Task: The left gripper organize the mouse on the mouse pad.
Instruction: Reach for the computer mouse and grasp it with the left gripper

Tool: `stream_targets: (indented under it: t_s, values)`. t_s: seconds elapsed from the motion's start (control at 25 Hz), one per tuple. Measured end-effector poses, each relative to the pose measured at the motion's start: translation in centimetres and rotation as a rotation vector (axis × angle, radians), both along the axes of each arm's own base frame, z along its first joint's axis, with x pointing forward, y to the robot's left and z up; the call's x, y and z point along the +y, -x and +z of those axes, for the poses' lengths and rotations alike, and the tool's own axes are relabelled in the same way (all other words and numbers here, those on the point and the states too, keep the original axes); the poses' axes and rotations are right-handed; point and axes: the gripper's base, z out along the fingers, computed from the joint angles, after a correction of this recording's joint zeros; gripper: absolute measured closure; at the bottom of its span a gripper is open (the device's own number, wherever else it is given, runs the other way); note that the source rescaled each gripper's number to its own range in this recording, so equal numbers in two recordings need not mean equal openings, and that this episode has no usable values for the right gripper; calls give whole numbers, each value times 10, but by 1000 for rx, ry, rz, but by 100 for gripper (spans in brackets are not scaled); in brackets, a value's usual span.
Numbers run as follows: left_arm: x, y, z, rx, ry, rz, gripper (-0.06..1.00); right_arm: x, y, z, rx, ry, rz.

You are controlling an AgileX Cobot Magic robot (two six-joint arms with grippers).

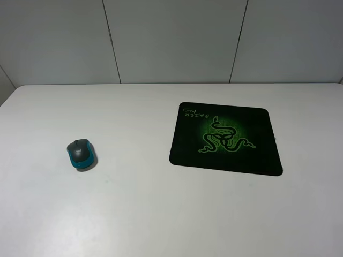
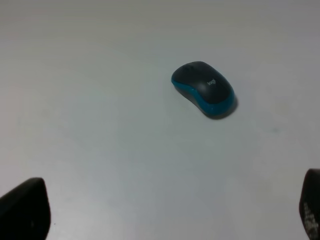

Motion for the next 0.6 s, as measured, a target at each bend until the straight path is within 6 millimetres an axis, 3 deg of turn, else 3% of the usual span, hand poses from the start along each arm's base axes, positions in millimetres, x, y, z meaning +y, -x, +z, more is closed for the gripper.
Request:
stream_targets:
  t_s: [0.4,0.6]
  values:
    - [0,0,0,-1,7,4,-6,0,0,0,0,0,0]
    - [0,1,11,61,41,30,-6,0,0,0,0,0,0]
